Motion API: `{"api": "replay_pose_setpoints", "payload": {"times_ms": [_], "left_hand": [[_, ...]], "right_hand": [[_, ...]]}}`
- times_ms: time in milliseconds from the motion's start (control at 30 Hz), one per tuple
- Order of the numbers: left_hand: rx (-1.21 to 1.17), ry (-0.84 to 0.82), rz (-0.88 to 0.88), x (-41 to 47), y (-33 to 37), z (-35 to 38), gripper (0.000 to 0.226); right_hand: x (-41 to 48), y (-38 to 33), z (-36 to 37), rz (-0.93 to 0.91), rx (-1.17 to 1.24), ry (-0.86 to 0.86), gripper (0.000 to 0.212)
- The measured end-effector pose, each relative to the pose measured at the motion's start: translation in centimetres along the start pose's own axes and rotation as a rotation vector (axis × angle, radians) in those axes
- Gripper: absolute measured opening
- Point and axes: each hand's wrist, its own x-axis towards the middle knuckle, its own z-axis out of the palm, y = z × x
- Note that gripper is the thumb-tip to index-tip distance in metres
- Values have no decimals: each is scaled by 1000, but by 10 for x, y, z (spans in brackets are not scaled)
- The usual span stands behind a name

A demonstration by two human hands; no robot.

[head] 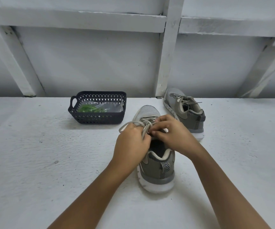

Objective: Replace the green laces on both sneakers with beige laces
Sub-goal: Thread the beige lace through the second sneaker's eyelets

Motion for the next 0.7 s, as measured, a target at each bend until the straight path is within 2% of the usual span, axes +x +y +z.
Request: {"api": "replay_pose_setpoints", "payload": {"times_ms": [300, 400, 567, 700], "left_hand": [[-45, -22, 9, -2, -4, 2, 20], [-115, 5, -26, -3, -5, 3, 15], [-284, 34, -141, -10, -4, 1, 16], [-353, 38, -166, -13, -1, 0, 28]], "right_hand": [[3, 1, 6, -53, -81, 49, 7], [2, 2, 9, -69, -37, 77, 6], [-10, 5, 2, -51, 187, 155, 24], [-19, 4, -14, 93, 793, 217, 26]]}}
